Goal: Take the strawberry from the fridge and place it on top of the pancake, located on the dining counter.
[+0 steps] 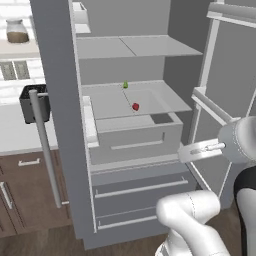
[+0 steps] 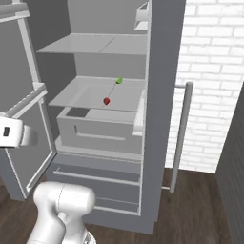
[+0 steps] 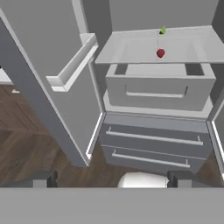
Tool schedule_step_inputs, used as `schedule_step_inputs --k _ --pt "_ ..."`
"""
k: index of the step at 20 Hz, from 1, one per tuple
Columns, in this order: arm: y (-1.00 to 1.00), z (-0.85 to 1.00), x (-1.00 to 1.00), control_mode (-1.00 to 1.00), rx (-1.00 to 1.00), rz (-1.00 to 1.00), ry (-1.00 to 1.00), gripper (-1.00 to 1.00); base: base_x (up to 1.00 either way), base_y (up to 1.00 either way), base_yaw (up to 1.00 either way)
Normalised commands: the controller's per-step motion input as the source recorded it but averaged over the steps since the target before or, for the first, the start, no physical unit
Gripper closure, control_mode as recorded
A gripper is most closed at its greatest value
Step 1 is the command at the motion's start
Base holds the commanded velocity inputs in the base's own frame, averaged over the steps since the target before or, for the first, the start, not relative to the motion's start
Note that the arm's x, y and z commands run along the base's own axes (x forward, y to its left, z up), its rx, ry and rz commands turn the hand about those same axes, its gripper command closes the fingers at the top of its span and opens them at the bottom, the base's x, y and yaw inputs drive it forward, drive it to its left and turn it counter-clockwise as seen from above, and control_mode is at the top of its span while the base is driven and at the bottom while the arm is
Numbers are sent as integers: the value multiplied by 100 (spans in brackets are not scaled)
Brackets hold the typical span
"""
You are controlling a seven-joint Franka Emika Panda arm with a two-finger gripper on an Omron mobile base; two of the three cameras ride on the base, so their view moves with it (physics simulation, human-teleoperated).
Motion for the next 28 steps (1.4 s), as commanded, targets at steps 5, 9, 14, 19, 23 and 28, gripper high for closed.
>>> schedule_step_inputs --k 5,9,14,19,23,28 --pt "0 0 0 100 0 0 0 -100 38 9 -21" --pt "0 0 0 100 0 0 0 -100 35 17 -22" --pt "0 0 0 100 0 0 0 -100 46 5 -14" --pt "0 0 0 100 0 0 0 -100 55 1 -1" --pt "0 0 0 100 0 0 0 -100 45 2 5" --pt "0 0 0 100 0 0 0 -100 23 0 15"
